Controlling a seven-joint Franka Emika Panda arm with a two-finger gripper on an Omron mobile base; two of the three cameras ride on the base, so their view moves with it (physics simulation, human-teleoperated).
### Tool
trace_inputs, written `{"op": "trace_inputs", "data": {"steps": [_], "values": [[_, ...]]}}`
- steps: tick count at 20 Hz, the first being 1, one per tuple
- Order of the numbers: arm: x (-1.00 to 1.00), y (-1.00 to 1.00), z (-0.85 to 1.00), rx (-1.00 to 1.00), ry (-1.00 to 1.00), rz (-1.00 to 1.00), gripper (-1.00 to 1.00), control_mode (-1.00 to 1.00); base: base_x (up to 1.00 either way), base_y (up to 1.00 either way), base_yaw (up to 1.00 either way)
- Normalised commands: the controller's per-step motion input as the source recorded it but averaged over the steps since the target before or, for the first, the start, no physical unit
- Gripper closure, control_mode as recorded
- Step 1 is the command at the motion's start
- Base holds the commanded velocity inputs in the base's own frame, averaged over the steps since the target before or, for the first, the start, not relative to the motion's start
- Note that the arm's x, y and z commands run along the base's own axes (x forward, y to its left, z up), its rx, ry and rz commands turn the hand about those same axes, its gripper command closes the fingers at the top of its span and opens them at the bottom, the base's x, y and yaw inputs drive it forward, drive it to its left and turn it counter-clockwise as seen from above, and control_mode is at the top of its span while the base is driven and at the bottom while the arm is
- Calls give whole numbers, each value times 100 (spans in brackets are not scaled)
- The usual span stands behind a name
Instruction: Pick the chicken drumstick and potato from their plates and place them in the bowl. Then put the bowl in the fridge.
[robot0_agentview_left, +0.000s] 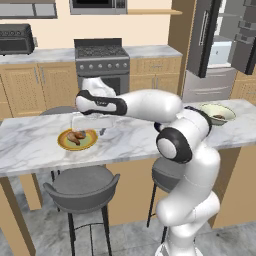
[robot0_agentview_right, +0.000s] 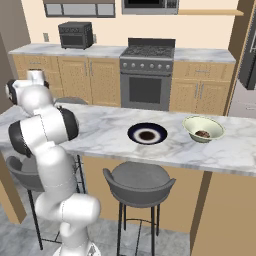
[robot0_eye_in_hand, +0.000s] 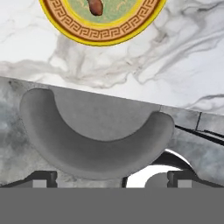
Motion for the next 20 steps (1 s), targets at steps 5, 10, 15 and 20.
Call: {"op": "trace_inputs", "data": {"steps": [5, 10, 15, 20], "values": [[43, 51, -39, 0, -2, 0, -100, -100, 0, 0, 0], [54, 9, -15, -4, 0, 0, -100, -100, 0, 0, 0], [43, 1, 0, -10, 0, 1, -100, -100, 0, 0, 0], [21, 20, -22, -2, 0, 7, -100, -100, 0, 0, 0]]}}
